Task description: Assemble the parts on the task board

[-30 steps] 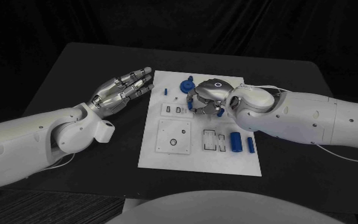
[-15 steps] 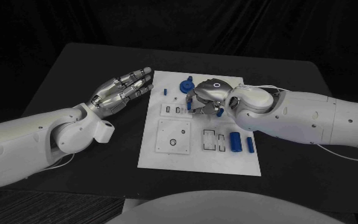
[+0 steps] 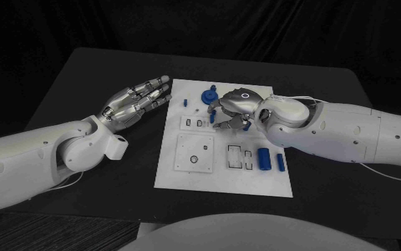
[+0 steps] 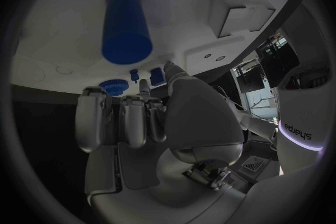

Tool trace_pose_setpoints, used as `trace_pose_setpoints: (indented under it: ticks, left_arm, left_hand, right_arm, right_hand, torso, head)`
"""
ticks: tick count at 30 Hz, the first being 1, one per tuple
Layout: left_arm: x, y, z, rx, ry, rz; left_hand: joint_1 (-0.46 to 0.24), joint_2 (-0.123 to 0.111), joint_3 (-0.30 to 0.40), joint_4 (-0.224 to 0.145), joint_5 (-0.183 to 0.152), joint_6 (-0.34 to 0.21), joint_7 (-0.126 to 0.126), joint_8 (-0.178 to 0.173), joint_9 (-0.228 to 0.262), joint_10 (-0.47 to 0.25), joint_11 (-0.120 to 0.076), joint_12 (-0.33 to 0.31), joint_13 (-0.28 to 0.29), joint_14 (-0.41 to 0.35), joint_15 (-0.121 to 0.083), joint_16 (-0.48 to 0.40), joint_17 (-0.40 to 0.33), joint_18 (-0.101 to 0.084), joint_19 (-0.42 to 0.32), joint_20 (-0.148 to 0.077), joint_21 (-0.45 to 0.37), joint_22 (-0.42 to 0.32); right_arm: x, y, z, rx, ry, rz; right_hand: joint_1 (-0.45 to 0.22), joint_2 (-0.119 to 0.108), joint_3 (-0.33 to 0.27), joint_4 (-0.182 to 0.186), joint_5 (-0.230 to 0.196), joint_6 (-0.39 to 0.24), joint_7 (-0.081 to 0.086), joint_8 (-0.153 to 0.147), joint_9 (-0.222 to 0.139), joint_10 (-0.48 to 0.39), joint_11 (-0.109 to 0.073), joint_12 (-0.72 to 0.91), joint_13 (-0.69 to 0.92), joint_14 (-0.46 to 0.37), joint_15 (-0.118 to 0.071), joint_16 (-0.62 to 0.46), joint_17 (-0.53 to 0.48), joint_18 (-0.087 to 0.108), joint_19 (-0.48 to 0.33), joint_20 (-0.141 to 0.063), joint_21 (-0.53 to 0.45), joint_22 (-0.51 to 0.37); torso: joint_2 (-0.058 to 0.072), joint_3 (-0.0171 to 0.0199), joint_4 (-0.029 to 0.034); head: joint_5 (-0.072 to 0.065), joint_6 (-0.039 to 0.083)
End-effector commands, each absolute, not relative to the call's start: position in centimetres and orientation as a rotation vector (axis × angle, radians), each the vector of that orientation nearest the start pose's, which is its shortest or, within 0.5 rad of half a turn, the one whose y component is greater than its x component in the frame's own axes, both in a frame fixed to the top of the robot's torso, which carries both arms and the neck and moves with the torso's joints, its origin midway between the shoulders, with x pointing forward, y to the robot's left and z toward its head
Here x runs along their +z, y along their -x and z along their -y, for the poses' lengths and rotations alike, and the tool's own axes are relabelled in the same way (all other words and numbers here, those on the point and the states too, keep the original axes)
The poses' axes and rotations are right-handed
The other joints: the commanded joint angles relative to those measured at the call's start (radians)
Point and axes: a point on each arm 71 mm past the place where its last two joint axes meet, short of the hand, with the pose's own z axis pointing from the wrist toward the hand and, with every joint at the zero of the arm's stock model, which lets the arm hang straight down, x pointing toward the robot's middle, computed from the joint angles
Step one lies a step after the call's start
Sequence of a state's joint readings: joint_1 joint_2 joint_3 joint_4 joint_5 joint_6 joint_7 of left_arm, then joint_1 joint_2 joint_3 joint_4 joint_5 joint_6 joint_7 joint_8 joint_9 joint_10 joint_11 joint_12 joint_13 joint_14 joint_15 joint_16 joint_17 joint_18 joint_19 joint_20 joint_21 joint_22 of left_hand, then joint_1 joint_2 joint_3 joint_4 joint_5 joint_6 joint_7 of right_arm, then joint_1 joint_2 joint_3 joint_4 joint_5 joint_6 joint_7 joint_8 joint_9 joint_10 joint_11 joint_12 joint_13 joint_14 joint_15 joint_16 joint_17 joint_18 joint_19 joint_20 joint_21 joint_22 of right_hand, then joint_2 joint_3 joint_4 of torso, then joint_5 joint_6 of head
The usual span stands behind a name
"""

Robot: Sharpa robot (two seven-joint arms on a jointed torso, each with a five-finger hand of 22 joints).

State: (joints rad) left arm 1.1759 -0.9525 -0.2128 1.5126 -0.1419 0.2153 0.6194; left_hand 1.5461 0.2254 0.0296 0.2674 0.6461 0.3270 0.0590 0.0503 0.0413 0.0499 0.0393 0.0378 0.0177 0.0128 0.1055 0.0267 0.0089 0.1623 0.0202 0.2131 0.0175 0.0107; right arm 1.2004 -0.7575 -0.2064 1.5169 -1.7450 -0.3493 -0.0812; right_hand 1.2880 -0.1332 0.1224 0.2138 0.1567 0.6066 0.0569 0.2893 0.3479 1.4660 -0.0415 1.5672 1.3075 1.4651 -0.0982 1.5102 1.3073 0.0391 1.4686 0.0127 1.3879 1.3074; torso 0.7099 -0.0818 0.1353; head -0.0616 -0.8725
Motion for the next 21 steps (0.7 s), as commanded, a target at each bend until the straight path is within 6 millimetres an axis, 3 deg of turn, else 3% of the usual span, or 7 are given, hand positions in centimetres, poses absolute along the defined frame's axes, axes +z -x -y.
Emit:
trace_pose_setpoints:
  ticks: [1,5,12,15,18,20,21]
  left_arm:
    - [-23.0,-43.9,-24.1,-1.969,0.867,-1.627]
    - [-23.0,-43.8,-24.2,-1.963,0.869,-1.625]
    - [-22.9,-43.7,-24.6,-1.938,0.874,-1.611]
    - [-22.7,-43.5,-24.9,-1.904,0.88,-1.598]
    - [-22.4,-43.6,-25.0,-1.859,0.863,-1.588]
    - [-21.4,-44.2,-25.0,-1.815,0.785,-1.59]
    - [-21.0,-44.4,-24.9,-1.797,0.751,-1.596]
  left_hand:
    - [0.003,-0.001,0.004,0.001,-0.002,-0.008,-0.002,-0.004,-0.002,-0.007,-0.002,0.002,-0.001,-0.001,0.003,-0.006,-0.001,0.014,-0.001,0.003,-0.003,-0.002]
    - [0.002,-0.001,0.006,0.001,-0.003,-0.006,-0.001,-0.003,-0.001,-0.008,-0.003,0.002,-0.001,-0.001,0.003,-0.007,-0.001,0.014,-0.001,0.002,-0.004,-0.002]
    - [0.001,-0.005,0.007,0.0,-0.004,-0.003,-0.001,-0.002,-0.001,-0.008,-0.004,0.003,-0.001,-0.003,0.0,-0.008,-0.002,0.015,-0.001,0.001,-0.004,-0.002]
    - [0.001,-0.018,0.007,-0.005,-0.01,0.004,-0.001,0.0,0.001,-0.007,-0.005,0.006,0.0,-0.003,-0.005,-0.008,-0.002,0.016,-0.001,-0.001,-0.003,-0.001]
    - [0.024,-0.064,0.015,-0.051,-0.073,0.008,0.002,0.003,0.001,0.003,0.0,0.021,0.004,0.001,-0.009,-0.002,0.0,0.018,0.005,0.0,0.0,0.001]
    - [0.03,-0.089,0.019,-0.063,-0.162,0.011,0.011,0.005,0.001,0.055,0.043,0.08,0.018,0.023,-0.008,0.028,0.009,0.02,0.015,0.008,0.006,0.005]
    - [0.016,-0.094,0.012,-0.047,-0.209,0.006,0.003,0.003,0.0,0.083,0.07,0.114,0.025,0.04,0.002,0.049,0.015,0.019,0.022,0.014,0.01,0.007]
  right_arm:
    - [-23.5,-45.0,15.6,0.615,0.549,-1.595]
    - [-22.7,-44.7,16.1,0.639,0.522,-1.526]
    - [-18.8,-44.3,17.2,0.673,0.494,-1.371]
    - [-16.4,-44.1,18.0,0.673,0.482,-1.304]
    - [-14.2,-44.0,18.8,0.673,0.464,-1.249]
    - [-12.6,-44.1,19.5,0.677,0.441,-1.212]
    - [-12.2,-44.1,19.7,0.681,0.433,-1.204]
  right_hand:
    - [0.009,-0.026,-0.01,0.022,-0.018,-0.024,0.003,-0.019,-0.018,0.105,0.011,0.004,0.263,0.086,0.007,-0.007,0.174,0.005,0.028,0.008,-0.01,0.205]
    - [0.031,-0.077,-0.037,0.081,-0.046,-0.079,0.004,-0.056,-0.054,0.105,0.012,0.004,0.263,0.085,0.008,-0.01,0.17,0.007,0.024,0.009,-0.022,0.202]
    - [-0.013,-0.127,-0.092,0.085,-0.103,-0.119,0.002,-0.077,-0.094,0.105,0.01,0.004,0.263,0.085,0.007,-0.012,0.167,0.008,0.023,0.008,-0.026,0.201]
    - [-0.04,-0.138,-0.178,0.087,-0.102,-0.122,-0.001,-0.079,-0.104,0.105,0.007,0.004,0.263,0.085,0.005,-0.012,0.167,0.008,0.023,0.006,-0.025,0.202]
    - [-0.078,-0.142,-0.256,0.088,-0.099,-0.115,-0.002,-0.076,-0.107,0.105,0.006,0.004,0.263,0.085,0.004,-0.012,0.167,0.007,0.023,0.005,-0.026,0.202]
    - [-0.105,-0.126,-0.245,0.089,-0.1,-0.077,-0.002,-0.058,-0.097,0.105,0.006,0.004,0.263,0.086,0.003,-0.009,0.172,0.007,0.024,0.004,-0.022,0.203]
    - [-0.121,-0.118,-0.237,0.088,-0.1,-0.068,-0.001,-0.054,-0.096,0.105,0.007,0.004,0.263,0.086,0.003,-0.008,0.173,0.006,0.025,0.004,-0.021,0.203]
  torso:
    - [0.0,0.0004,-0.0003]
    - [0.0,0.0005,-0.0004]
    - [0.0,0.0016,-0.0012]
    - [0.0,0.0018,-0.0009]
    - [0.0,0.0019,-0.001]
    - [0.0,0.003,-0.0006]
    - [0.0,0.0032,-0.001]
  head:
    - [0.001,0.0]
    - [0.003,0.0]
    - [0.002,0.0]
    - [0.005,0.0]
    - [0.001,0.0]
    - [-0.004,0.0]
    - [-0.006,0.002]
